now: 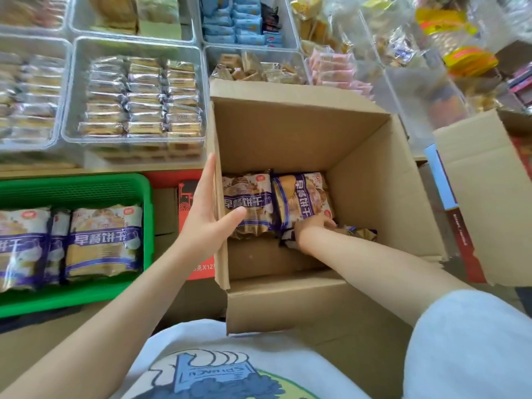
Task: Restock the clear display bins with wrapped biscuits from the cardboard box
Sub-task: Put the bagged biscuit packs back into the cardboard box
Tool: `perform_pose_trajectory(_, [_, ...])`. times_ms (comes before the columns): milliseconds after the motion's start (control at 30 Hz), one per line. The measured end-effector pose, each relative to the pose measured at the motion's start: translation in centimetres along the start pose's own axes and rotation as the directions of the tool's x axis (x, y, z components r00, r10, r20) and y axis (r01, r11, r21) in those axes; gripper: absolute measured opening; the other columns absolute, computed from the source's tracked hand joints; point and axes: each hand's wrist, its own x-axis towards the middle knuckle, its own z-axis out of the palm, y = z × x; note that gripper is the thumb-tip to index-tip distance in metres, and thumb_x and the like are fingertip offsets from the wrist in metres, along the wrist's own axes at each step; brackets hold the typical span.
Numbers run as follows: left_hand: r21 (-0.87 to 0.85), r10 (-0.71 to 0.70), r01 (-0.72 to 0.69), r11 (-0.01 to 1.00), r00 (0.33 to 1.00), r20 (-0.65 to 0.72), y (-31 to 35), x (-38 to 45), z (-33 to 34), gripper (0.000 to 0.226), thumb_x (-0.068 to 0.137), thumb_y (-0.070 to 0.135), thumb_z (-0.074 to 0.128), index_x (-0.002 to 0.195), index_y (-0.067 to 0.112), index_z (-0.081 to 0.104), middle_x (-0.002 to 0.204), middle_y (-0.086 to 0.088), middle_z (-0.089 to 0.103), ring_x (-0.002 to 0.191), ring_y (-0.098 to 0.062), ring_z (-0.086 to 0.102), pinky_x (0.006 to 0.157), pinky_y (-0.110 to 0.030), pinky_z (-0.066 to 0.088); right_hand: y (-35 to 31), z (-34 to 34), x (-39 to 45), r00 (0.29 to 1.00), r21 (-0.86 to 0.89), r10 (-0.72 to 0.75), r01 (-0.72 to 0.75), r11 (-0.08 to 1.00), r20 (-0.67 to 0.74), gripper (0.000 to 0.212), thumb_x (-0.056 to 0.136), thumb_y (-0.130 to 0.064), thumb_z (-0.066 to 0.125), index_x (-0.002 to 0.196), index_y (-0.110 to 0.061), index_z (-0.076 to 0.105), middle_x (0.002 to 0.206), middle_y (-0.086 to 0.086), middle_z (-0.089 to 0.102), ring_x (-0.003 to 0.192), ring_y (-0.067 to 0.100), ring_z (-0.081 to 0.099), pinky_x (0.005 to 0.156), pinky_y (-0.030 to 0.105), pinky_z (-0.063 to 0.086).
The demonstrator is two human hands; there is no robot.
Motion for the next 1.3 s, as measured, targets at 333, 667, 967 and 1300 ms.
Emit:
perform_pose_trajectory(333, [0.048, -0.007, 0.006, 0.999, 1.0, 0.014, 0.5, 0.1, -0.4, 0.097, 0.094, 0.021, 0.068, 0.157, 0.05, -0.001, 0.166, 0.022, 0.005, 0.145, -0.002, 0.012, 0.122, -0.041, 0.019, 10.1, -2.0, -4.9, 0.974, 0.778, -0.099, 0.221, 0.588, -0.202, 0.053, 0.079, -0.048, 0.079, 0.114, -0.013, 0.058, 0.107, 0.0, 0.068, 0.091, 0.016, 0.07, 0.079, 0.032, 0.058])
perform_pose_trajectory(667, [0.121, 0.039, -0.006, 0.993, 0.961, -0.274, 6.9, -0.8, -3.4, 0.058, 0.089, 0.051, 0.068, 0.139, 0.029, 0.05, 0.14, 0.006, 0.05, 0.124, -0.005, 0.05, 0.1, -0.031, 0.047, 10.3, -3.5, -17.1, 0.644, 0.395, 0.29, 0.701, -0.594, -0.708, 0.038, 0.088, -0.025, 0.069, 0.123, -0.011, 0.067, 0.12, 0.015, 0.071, 0.112, 0.033, 0.068, 0.099, 0.047, 0.053])
perform_pose_trajectory(967, [-0.648, 0.0, -0.238, 0.723, 0.939, -0.345, 15.2, -3.5, -10.4, 0.078, 0.077, 0.035, 0.08, 0.144, 0.013, 0.048, 0.119, -0.008, 0.069, 0.109, -0.027, 0.069, 0.084, -0.038, 0.059, -5.2, -13.9, -24.5, -0.221, 0.121, 0.448, 0.777, 0.618, -0.867, 0.06, 0.088, -0.029, 0.071, 0.139, -0.003, 0.054, 0.127, 0.012, 0.061, 0.125, 0.029, 0.053, 0.108, 0.037, 0.043])
perform_pose_trajectory(1300, [-0.709, -0.449, 0.249, 0.659, 0.887, -0.105, 5.7, -7.3, -29.0, 0.041, 0.071, 0.03, 0.074, 0.106, 0.01, 0.069, 0.083, -0.007, 0.075, 0.066, -0.021, 0.071, 0.062, -0.031, 0.06, -12.1, -22.8, -21.1, 0.505, 0.496, 0.365, 0.859, -0.128, -0.782, 0.039, 0.1, -0.038, 0.056, 0.135, -0.02, 0.051, 0.126, -0.003, 0.059, 0.117, 0.008, 0.054, 0.092, 0.012, 0.043])
